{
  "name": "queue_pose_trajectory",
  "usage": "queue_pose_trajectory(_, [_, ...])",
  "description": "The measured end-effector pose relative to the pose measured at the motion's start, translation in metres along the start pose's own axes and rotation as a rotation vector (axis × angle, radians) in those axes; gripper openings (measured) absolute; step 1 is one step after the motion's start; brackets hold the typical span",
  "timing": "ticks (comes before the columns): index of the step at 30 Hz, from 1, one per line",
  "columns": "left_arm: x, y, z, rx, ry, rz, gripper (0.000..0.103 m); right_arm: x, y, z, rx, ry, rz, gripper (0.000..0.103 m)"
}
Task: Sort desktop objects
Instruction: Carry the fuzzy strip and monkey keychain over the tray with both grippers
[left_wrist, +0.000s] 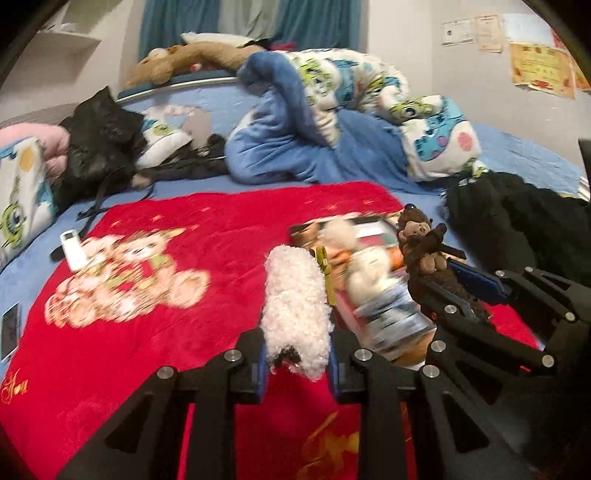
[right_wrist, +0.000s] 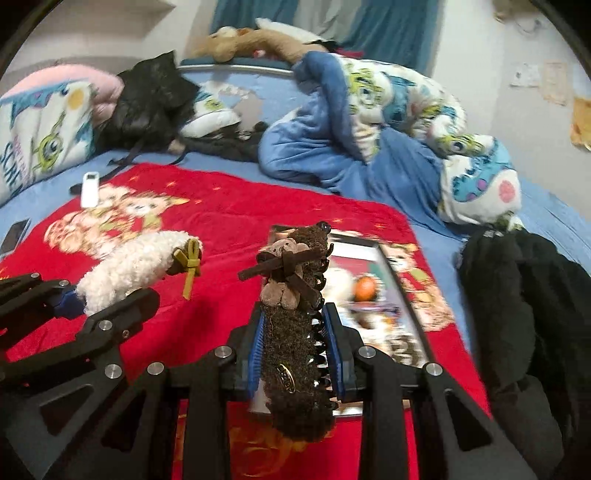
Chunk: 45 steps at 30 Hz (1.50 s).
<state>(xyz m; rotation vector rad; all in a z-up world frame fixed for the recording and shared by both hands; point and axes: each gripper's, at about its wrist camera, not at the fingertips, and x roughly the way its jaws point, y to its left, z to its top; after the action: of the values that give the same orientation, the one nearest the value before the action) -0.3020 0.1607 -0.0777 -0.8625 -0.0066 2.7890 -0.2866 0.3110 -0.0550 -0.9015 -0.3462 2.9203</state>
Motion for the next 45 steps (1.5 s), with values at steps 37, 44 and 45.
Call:
queue_pose_trajectory(37, [0.181, -0.092, 0.045, 0.125, 0.061, -0.033, 0.026, 0.147, -0.161, -0.024, 0.279, 0.031, 0.272, 0.028])
queue_pose_trajectory(44, [0.179, -0.092, 0.041, 0.132, 0.054, -0.016, 0.026, 0.149, -0.165, -0.026, 0.302, 0.016, 0.35, 0.031])
queue_pose_trajectory(45, [0.179, -0.092, 0.041, 0.13, 0.055, -0.018, 0.026, 0.15, -0.165, -0.026, 0.305, 0.016, 0.354, 0.033])
